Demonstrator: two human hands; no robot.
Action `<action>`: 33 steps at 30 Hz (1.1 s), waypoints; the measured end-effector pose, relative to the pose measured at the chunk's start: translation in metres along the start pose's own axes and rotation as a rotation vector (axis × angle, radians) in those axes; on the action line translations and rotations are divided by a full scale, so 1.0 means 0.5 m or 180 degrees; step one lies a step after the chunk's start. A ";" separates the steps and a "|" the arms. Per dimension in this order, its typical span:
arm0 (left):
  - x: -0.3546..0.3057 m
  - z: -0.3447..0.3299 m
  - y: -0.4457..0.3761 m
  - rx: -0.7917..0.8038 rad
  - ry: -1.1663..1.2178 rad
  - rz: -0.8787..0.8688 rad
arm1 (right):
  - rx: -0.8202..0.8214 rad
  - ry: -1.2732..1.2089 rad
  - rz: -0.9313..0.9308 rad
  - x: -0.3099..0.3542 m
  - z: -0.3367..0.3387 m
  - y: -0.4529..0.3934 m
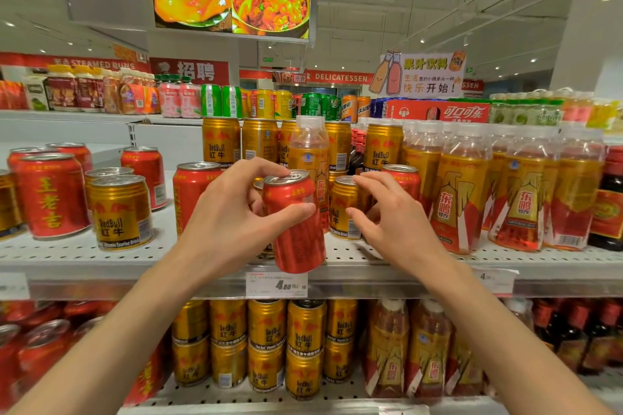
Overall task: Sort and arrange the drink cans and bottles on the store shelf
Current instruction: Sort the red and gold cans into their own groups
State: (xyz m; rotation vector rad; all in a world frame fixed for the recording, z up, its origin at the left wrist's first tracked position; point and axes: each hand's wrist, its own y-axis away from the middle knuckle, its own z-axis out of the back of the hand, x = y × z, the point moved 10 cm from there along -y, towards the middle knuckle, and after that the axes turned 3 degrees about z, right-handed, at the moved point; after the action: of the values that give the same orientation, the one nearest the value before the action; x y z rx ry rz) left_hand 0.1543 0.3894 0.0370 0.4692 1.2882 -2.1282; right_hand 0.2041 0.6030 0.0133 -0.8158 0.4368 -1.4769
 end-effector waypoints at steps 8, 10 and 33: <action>0.013 -0.032 -0.009 0.0255 0.0210 0.0047 | 0.0680 -0.1468 -0.0134 0.049 0.007 0.078; 0.012 -0.047 -0.008 0.0347 0.0277 0.0046 | 0.0818 -0.1468 -0.0101 0.063 -0.010 0.086; 0.227 0.009 0.211 -0.0141 0.1265 0.1154 | 0.0529 -0.2483 -0.0893 0.078 -0.109 0.206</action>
State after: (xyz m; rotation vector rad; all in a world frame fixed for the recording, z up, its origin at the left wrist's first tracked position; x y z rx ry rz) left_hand 0.1373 0.3135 -0.0973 1.0614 1.3334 -1.7522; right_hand 0.2406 0.5433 -0.0876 -1.2663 -0.3936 -1.2954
